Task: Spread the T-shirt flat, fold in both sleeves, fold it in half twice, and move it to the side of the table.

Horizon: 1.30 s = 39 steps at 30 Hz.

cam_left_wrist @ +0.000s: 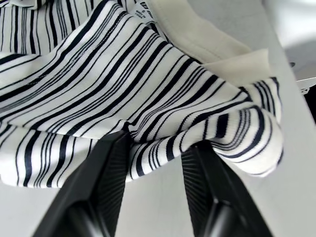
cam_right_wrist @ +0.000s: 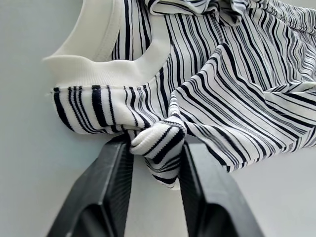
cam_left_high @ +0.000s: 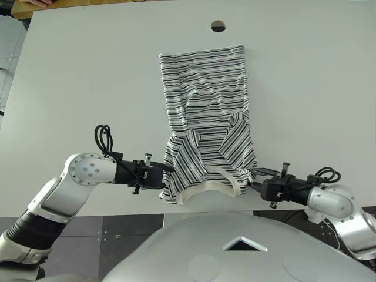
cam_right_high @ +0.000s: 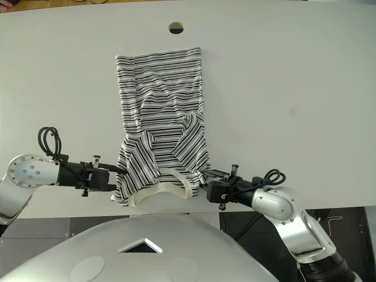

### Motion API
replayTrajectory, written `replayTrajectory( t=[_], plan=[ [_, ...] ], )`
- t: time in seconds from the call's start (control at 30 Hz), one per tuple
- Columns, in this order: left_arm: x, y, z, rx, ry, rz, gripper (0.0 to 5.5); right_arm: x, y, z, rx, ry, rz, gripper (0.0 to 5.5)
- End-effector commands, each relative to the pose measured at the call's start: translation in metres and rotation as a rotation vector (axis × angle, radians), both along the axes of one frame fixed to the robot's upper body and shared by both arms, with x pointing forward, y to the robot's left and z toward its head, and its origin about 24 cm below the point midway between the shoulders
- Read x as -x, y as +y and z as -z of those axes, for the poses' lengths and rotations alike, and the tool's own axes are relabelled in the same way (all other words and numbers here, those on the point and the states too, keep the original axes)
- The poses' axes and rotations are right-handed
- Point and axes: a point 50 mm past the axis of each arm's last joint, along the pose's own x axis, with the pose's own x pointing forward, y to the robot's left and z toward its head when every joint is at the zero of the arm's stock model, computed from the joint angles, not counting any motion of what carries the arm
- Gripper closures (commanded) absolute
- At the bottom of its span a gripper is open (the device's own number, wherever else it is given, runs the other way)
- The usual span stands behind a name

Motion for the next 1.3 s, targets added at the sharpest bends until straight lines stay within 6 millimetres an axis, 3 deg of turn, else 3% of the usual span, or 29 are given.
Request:
replayTrajectory(
  t=[0.03,0.13,0.27,0.4,0.5,0.67,0.87,1.03,1.2,1.3],
  plan=[
    [0.005,0.0,0.007,-0.02,0.041,0.012,4.28,0.005,-0.008,0.009,0.066,0.042,0.021,4.75],
    [0.004,0.002,0.004,-0.013,0.07,0.001,4.76,0.009,-0.009,0.008,0.084,0.072,0.015,5.33],
    [0.011,-0.001,-0.019,0.105,0.204,0.03,5.36,0.03,-0.012,-0.006,0.04,0.218,-0.035,5.4],
    [0.014,0.002,-0.039,0.172,0.307,0.039,5.39,0.035,-0.011,-0.035,-0.066,0.241,-0.057,5.4],
    [0.005,0.002,-0.053,0.238,0.301,-0.007,5.39,0.03,-0.009,-0.05,-0.129,0.194,-0.059,5.4],
    [-0.033,0.005,-0.059,0.278,0.19,-0.227,5.39,-0.021,-0.01,-0.058,-0.212,-0.051,0.141,5.4],
    [-0.103,0.001,-0.057,0.423,0.136,-0.652,5.39,-0.081,0.0,-0.07,-0.326,-0.18,0.213,5.4],
    [-0.133,-0.004,-0.046,0.436,0.131,-0.85,5.39,-0.137,0.014,-0.07,-0.38,-0.176,0.261,5.4],
    [-0.148,-0.009,-0.031,0.413,0.132,-0.957,5.39,-0.182,0.036,-0.044,-0.336,-0.077,0.286,5.4],
    [-0.153,-0.007,-0.02,0.383,0.122,-1.02,4.98,-0.201,0.041,-0.034,-0.328,-0.047,0.337,4.76]
  ],
)
